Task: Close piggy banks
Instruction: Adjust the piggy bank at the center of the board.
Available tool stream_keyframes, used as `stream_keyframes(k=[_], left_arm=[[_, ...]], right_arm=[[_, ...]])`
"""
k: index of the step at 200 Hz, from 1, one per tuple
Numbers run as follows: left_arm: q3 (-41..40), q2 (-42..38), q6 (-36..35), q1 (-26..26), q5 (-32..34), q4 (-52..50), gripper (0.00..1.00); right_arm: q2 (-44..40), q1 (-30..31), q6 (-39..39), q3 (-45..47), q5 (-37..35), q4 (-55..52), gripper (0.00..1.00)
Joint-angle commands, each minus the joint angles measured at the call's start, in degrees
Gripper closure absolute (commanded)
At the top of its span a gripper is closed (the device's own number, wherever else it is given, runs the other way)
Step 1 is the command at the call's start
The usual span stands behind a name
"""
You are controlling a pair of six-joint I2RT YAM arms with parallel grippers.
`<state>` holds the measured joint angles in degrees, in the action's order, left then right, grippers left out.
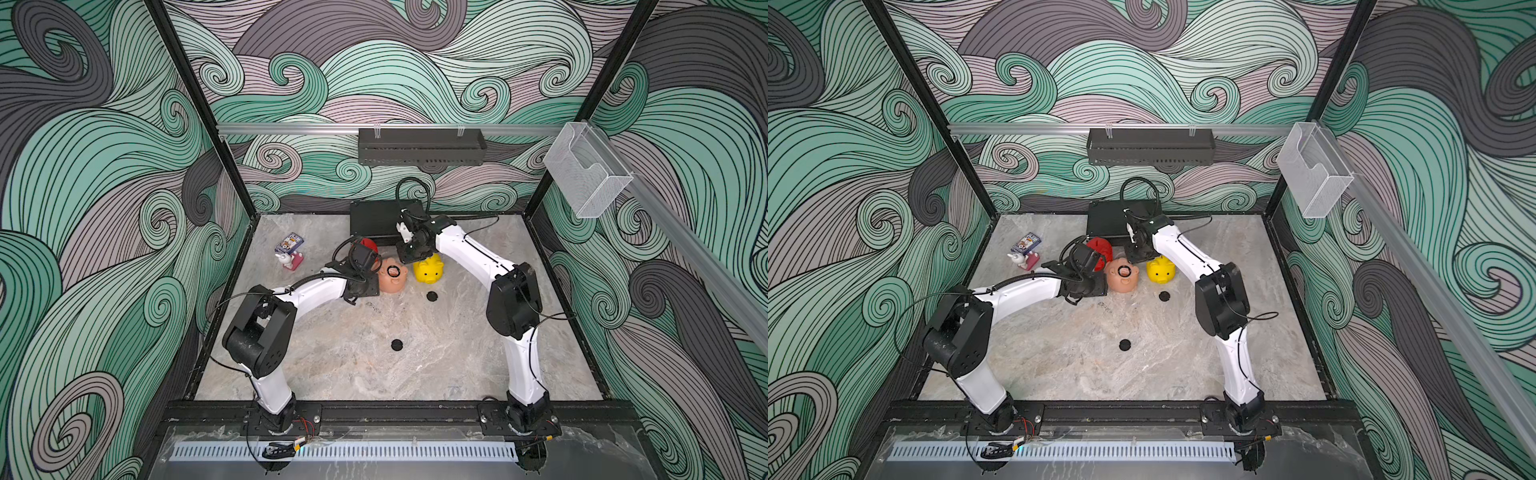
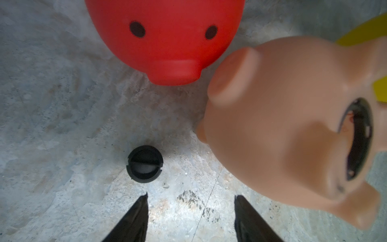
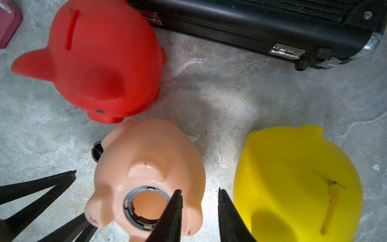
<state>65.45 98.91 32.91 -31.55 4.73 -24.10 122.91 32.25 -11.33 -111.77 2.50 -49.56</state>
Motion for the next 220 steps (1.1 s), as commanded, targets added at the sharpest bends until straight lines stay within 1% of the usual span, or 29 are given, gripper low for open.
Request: stream_keyframes(k=[1,31,49,132,187,220], left_arm=[[3.27,0.12,0.47,0.44,1.07,-2.81,0.39],[5.07,2.14,0.49,0.44,1.01,-2.89,0.43],[4.79,2.34,0.58,0.44,0.90,-2.00,0.46],[6.85,4.53,-0.42,0.60,0.71,-2.75,0.47],[6.14,2.46,-1.33,1.19,1.25,-4.09,0.50],[6.26,1.59,-1.70,1.58,0.42,-4.64,0.49]], right_arm=[[0.14,0.51,-0.36,1.20,0.33,-0.90,0.68],[-0.78,0.66,-0.27,3.25,0.77,-0.93,0.68],[-1.65,1.00,-0.06,4.62,1.68,-0.89,0.69],[-6.87,2.40,-0.51,11.10,2.56,-0.81,0.69],[-11.18,1.24,0.77,9.41,3.50,-0.58,0.68],[-9.11,-0.24,0.03,6.65,3.80,-0.58,0.68]])
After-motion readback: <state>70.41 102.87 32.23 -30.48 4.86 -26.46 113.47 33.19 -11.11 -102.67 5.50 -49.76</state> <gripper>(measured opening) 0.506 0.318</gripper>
